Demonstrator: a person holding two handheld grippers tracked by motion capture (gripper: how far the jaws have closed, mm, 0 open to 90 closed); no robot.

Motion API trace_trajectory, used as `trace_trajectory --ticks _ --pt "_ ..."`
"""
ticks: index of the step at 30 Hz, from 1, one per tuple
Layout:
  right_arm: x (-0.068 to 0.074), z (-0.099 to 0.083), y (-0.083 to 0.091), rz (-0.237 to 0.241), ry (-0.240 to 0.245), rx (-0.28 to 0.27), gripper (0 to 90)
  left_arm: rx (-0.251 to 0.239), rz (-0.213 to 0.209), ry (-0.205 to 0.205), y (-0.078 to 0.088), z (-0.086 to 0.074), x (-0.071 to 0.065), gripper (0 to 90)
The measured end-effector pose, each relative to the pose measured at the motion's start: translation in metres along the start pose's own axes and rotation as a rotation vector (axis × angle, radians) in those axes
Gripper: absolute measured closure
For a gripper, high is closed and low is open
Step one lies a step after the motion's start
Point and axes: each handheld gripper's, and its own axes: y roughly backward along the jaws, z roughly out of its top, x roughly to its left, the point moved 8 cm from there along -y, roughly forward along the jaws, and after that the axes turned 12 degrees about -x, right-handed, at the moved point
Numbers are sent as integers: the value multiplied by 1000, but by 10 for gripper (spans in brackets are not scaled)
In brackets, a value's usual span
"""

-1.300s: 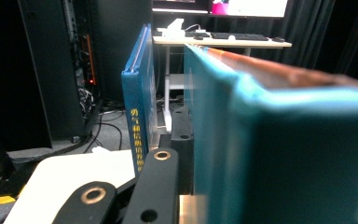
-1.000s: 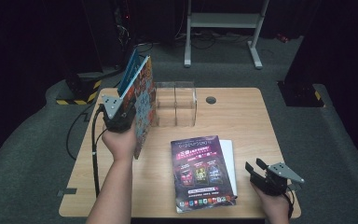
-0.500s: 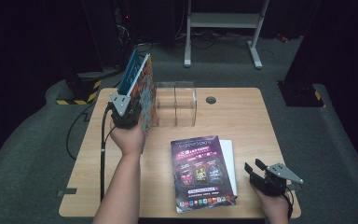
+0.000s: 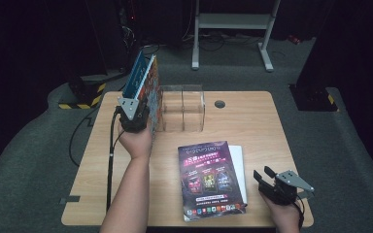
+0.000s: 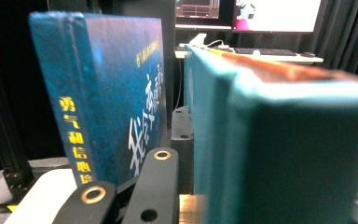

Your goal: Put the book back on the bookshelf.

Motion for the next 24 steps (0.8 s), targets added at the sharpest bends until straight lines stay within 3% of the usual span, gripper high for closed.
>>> trace_trajectory --ticks 24 --pt "5 -3 0 5 3 9 507 -25 5 31 0 -14 3 809"
